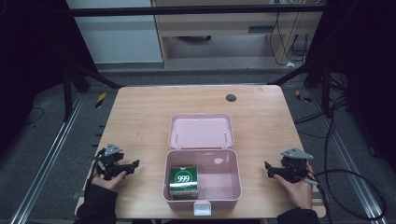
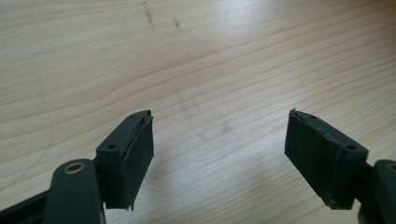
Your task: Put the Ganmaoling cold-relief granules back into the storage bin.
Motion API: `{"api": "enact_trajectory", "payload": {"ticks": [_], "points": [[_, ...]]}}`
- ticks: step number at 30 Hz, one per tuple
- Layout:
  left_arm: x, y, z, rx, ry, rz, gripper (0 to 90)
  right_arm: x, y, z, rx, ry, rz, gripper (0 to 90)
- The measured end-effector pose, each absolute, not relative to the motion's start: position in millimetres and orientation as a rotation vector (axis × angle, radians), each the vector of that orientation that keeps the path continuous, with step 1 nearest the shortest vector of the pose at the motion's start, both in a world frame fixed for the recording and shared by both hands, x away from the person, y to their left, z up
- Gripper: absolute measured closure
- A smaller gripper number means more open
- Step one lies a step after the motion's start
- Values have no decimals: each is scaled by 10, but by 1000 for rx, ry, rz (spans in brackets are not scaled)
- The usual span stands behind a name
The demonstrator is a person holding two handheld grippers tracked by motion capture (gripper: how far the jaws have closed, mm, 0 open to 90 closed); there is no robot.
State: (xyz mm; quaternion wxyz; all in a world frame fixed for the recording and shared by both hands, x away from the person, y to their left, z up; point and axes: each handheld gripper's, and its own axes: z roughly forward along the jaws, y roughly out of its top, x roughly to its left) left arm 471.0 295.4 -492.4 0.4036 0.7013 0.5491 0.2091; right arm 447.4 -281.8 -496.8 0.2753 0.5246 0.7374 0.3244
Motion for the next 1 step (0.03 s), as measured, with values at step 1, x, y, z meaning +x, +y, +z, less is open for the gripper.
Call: {"api": "enact_trajectory", "payload": {"ticks": [1], "points": [[4710,2954,-4924,1771,1387,528,215,4474,-2818,-4968,1410,1982,872,57]]}}
